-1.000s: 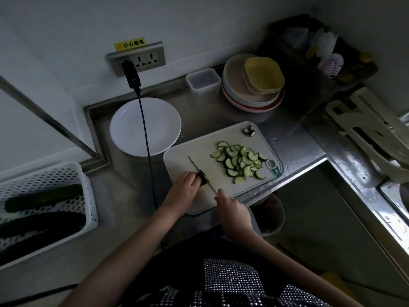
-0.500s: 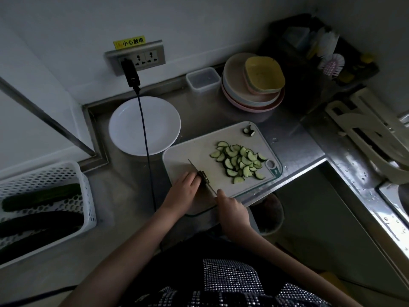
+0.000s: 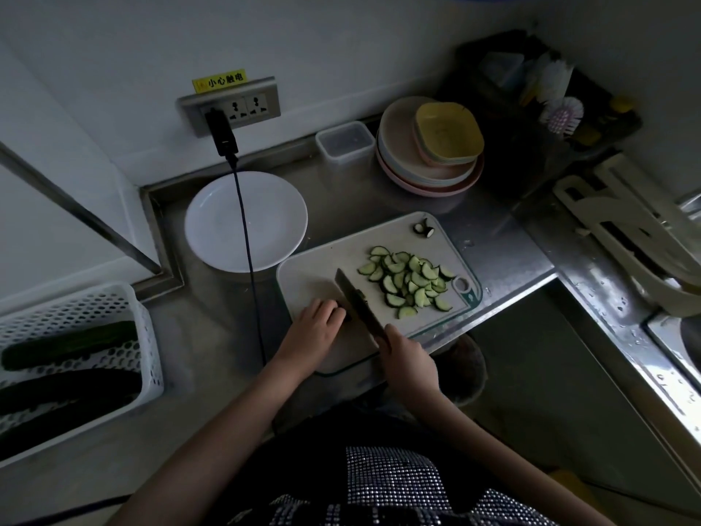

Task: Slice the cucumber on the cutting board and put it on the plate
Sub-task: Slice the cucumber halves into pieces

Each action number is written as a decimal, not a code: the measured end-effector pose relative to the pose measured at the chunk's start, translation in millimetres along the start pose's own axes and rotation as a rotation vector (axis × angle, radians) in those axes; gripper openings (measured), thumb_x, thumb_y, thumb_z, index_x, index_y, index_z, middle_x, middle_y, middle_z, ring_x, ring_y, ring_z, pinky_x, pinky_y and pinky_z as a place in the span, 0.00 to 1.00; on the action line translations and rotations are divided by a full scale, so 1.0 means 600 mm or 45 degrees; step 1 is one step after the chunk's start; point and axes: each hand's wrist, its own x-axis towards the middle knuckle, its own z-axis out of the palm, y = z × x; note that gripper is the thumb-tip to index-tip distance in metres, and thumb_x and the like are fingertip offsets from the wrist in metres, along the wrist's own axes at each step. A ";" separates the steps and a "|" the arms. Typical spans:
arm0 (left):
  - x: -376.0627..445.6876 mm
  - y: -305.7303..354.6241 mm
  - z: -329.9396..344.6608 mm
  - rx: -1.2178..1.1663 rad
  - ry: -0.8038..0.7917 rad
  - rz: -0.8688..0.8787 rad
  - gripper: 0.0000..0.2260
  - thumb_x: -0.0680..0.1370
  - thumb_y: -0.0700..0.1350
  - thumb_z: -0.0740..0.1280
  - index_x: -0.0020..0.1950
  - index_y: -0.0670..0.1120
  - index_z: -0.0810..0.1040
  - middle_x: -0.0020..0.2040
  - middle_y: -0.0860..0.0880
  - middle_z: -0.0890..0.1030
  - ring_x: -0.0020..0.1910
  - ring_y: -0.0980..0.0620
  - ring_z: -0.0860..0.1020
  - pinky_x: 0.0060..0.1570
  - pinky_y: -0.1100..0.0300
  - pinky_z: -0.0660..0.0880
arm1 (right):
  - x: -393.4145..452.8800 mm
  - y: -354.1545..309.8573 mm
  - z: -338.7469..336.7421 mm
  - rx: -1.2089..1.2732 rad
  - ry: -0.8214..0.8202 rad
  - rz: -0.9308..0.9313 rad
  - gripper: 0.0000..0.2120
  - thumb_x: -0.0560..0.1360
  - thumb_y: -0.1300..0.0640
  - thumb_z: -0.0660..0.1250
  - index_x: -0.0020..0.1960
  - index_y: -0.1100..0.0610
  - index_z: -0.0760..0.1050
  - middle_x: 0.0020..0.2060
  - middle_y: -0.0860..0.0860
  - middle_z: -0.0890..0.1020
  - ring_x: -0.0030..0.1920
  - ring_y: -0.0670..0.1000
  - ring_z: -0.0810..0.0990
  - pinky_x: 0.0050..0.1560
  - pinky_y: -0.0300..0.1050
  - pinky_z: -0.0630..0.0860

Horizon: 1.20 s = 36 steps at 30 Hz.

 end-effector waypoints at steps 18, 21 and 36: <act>-0.009 -0.005 -0.015 0.084 0.025 0.013 0.14 0.69 0.40 0.58 0.49 0.41 0.79 0.45 0.43 0.77 0.47 0.45 0.70 0.41 0.54 0.76 | -0.005 -0.021 0.004 -0.112 0.042 -0.243 0.10 0.82 0.49 0.54 0.51 0.56 0.64 0.43 0.59 0.81 0.44 0.62 0.80 0.37 0.51 0.71; -0.007 -0.004 -0.018 0.076 0.023 0.018 0.13 0.69 0.41 0.57 0.47 0.41 0.78 0.44 0.43 0.77 0.46 0.45 0.70 0.39 0.54 0.76 | -0.003 -0.022 0.009 -0.147 0.018 -0.242 0.09 0.82 0.49 0.53 0.52 0.55 0.63 0.44 0.59 0.81 0.44 0.62 0.80 0.37 0.51 0.71; -0.009 -0.005 -0.011 0.039 0.004 0.017 0.14 0.69 0.39 0.55 0.53 0.42 0.71 0.48 0.43 0.77 0.47 0.45 0.70 0.41 0.54 0.76 | 0.004 -0.027 0.010 -0.211 -0.099 -0.202 0.04 0.82 0.56 0.54 0.55 0.56 0.62 0.47 0.59 0.80 0.48 0.62 0.80 0.38 0.49 0.68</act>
